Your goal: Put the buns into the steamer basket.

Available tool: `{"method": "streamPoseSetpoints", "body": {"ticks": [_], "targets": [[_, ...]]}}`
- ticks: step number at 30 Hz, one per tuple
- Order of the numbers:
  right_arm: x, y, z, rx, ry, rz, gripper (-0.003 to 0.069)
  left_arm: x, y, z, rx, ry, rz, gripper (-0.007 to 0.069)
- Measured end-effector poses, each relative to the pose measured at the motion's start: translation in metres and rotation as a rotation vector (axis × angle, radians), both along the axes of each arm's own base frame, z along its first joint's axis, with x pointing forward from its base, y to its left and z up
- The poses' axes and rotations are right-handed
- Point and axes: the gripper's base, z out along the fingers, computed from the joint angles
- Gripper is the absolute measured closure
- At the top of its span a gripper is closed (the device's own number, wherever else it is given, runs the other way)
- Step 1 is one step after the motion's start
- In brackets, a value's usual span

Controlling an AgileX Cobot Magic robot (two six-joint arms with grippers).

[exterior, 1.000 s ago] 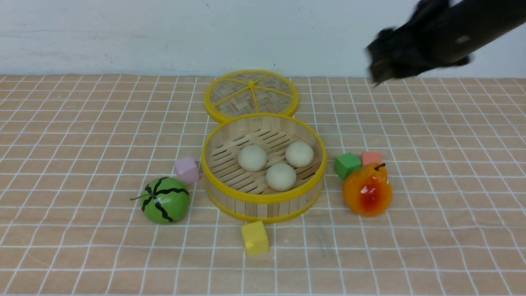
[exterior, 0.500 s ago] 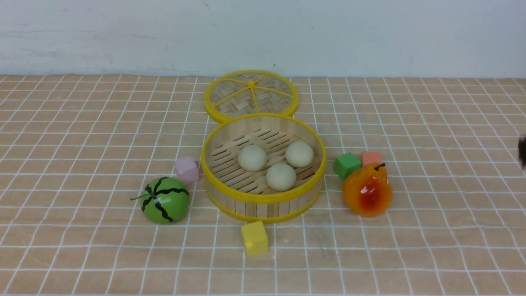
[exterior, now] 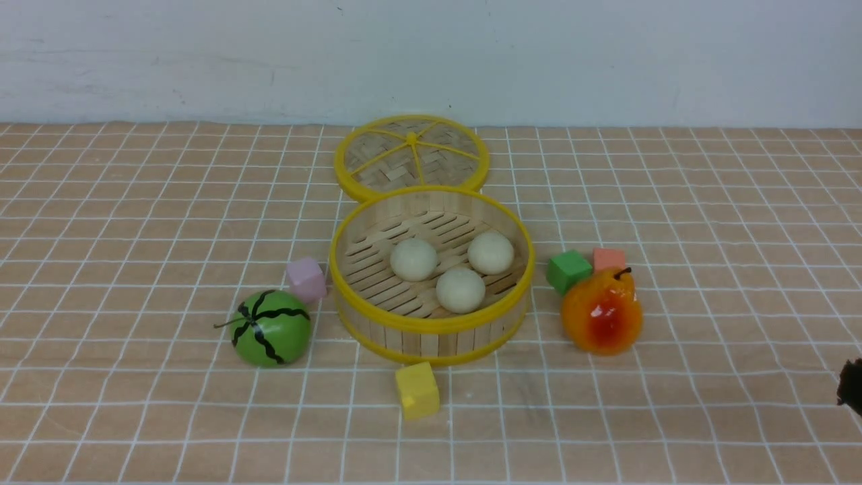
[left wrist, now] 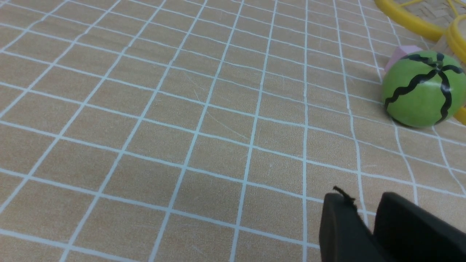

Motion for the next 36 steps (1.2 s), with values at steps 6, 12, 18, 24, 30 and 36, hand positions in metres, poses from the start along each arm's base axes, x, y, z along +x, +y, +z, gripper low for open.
{"method": "streamPoseSetpoints", "body": {"ticks": [6, 12, 18, 24, 30, 36], "targets": [[0.000, -0.006, -0.005, -0.160, -0.029, -0.001, 0.0668, 0.000, 0.000, 0.000, 0.000, 0.000, 0.000, 0.0473], [-0.020, -0.034, -0.024, -0.176, -0.099, -0.225, 0.0666, 0.000, 0.000, 0.000, -0.001, 0.000, 0.000, 0.0470], [-0.043, -0.050, -0.060, -0.180, -0.155, -0.409, 0.0664, 0.000, 0.000, 0.000, -0.001, 0.000, 0.000, 0.0470], [-0.050, -0.050, -0.090, -0.141, -0.156, -0.440, 0.0659, 0.000, 0.000, 0.000, -0.001, 0.000, 0.000, 0.0470], [-0.050, -0.047, -0.109, -0.167, -0.087, -0.414, 0.0655, 0.000, 0.000, 0.000, -0.001, 0.000, 0.000, 0.0470], [-0.050, -0.045, -0.109, -0.206, -0.092, -0.378, 0.0650, 0.000, 0.000, 0.000, -0.001, 0.000, 0.000, 0.0470]]}}
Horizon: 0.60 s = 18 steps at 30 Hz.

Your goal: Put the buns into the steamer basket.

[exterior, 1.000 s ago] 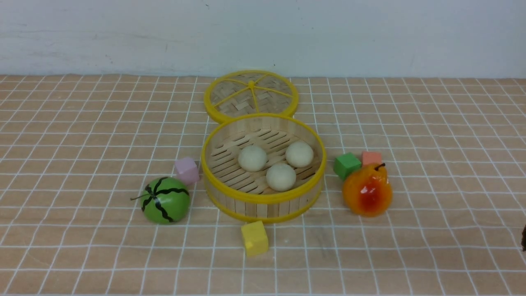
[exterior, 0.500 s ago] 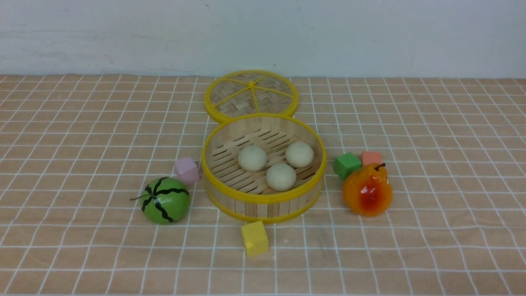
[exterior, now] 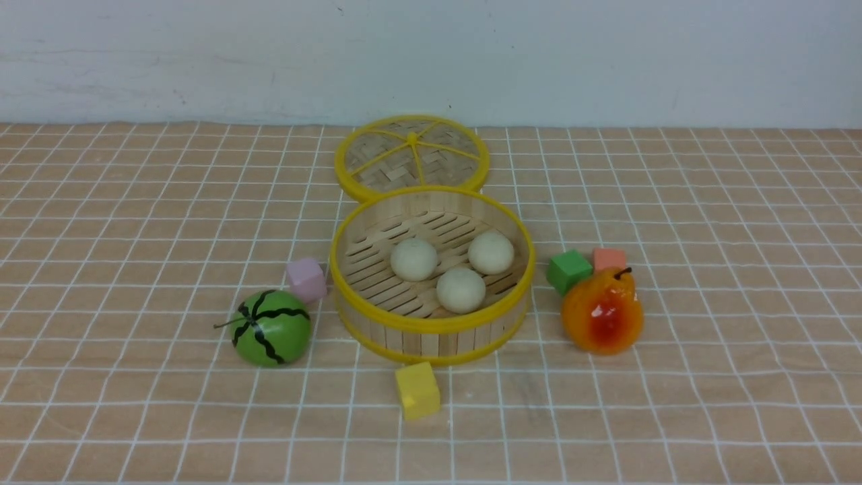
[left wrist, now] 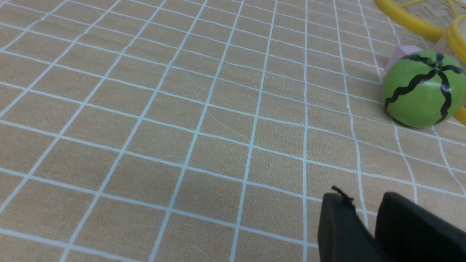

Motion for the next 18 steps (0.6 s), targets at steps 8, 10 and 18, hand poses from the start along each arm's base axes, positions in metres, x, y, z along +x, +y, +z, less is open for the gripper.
{"method": "streamPoseSetpoints", "body": {"ticks": [8, 10, 18], "targets": [[0.0000, -0.0002, -0.0001, -0.001, 0.001, -0.004, 0.0640, 0.0000, 0.0000, 0.0000, 0.000, 0.000, 0.000, 0.0466], [0.0000, -0.0002, -0.0001, -0.001, 0.001, -0.004, 0.0638, 0.0000, 0.0000, 0.0000, 0.000, 0.000, 0.000, 0.0463], [0.0000, -0.0001, -0.0001, 0.002, 0.001, -0.003, 0.0627, 0.0000, 0.0000, 0.0000, 0.000, 0.000, 0.000, 0.0458]]}}
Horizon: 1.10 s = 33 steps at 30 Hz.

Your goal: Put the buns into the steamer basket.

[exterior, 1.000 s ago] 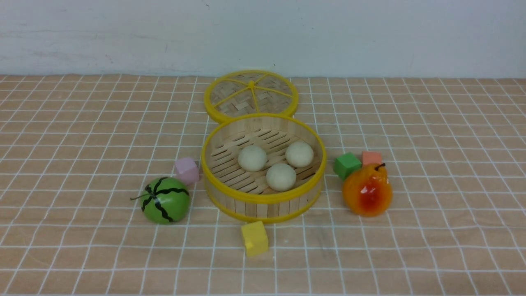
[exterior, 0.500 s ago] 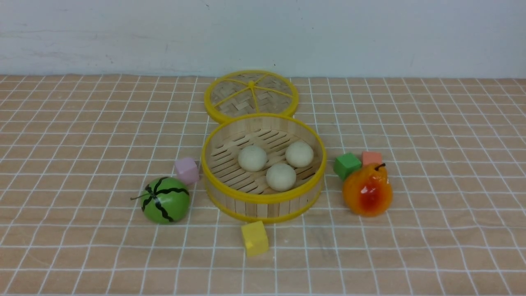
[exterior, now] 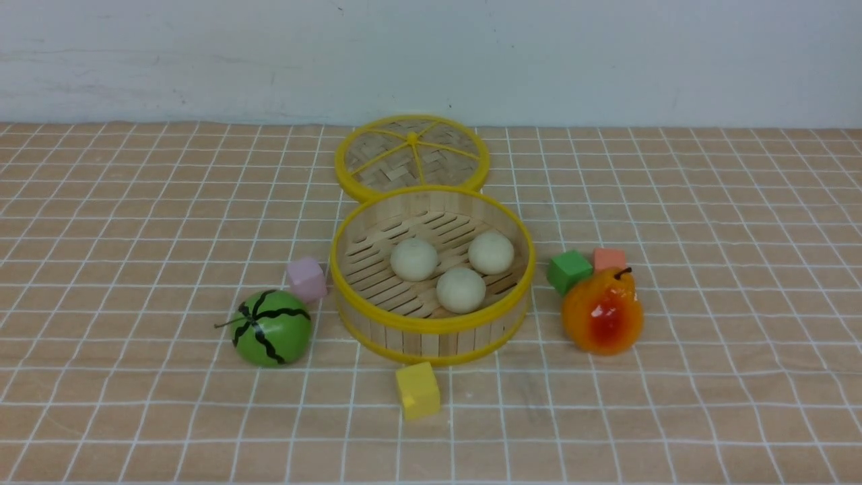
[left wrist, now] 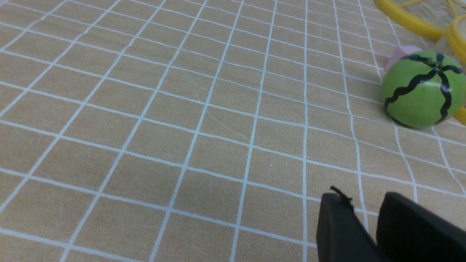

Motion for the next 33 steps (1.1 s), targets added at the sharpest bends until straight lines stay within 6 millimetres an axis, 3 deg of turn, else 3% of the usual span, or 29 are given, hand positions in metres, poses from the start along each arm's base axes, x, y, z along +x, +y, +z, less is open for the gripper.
{"method": "streamPoseSetpoints", "body": {"ticks": [33], "targets": [[0.0000, 0.0000, -0.0001, 0.000, 0.001, 0.000, 0.0585, 0.0000, 0.0000, 0.0000, 0.000, 0.000, 0.000, 0.0431]]}}
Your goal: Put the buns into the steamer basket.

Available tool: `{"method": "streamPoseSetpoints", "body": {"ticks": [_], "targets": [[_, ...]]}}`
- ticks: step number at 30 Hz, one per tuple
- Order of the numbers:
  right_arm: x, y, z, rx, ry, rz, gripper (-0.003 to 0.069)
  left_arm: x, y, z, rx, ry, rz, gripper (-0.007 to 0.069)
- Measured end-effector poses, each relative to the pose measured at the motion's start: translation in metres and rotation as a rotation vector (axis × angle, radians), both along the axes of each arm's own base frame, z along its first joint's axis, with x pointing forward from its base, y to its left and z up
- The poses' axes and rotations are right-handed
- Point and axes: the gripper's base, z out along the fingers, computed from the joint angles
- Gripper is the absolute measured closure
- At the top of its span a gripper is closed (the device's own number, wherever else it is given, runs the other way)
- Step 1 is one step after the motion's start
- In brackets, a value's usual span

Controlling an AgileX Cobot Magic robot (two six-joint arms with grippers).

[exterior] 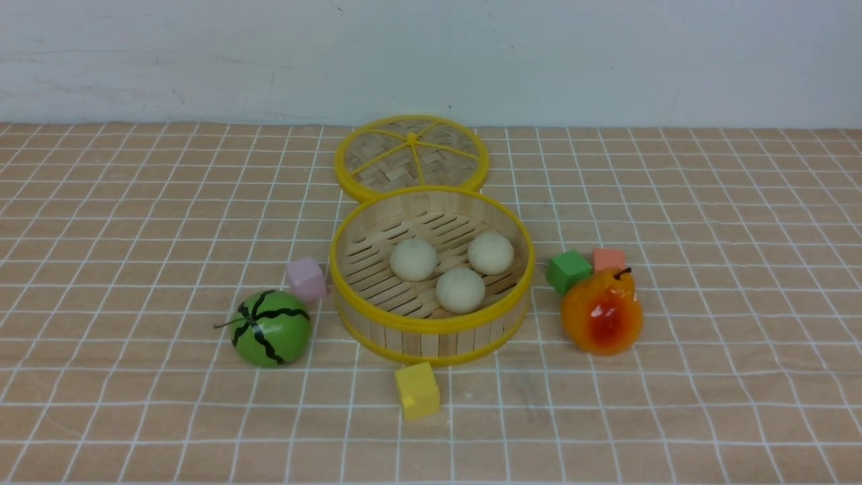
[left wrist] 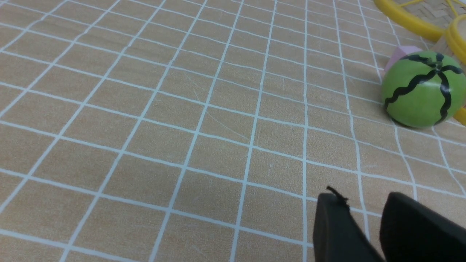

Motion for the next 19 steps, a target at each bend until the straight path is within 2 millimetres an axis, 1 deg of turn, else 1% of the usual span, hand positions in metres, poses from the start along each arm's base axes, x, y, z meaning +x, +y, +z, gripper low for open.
{"method": "streamPoseSetpoints", "body": {"ticks": [19], "targets": [[0.0000, 0.0000, 0.0000, 0.000, 0.000, 0.000, 0.0565, 0.0000, 0.0000, 0.0000, 0.000, 0.000, 0.000, 0.0428]]}}
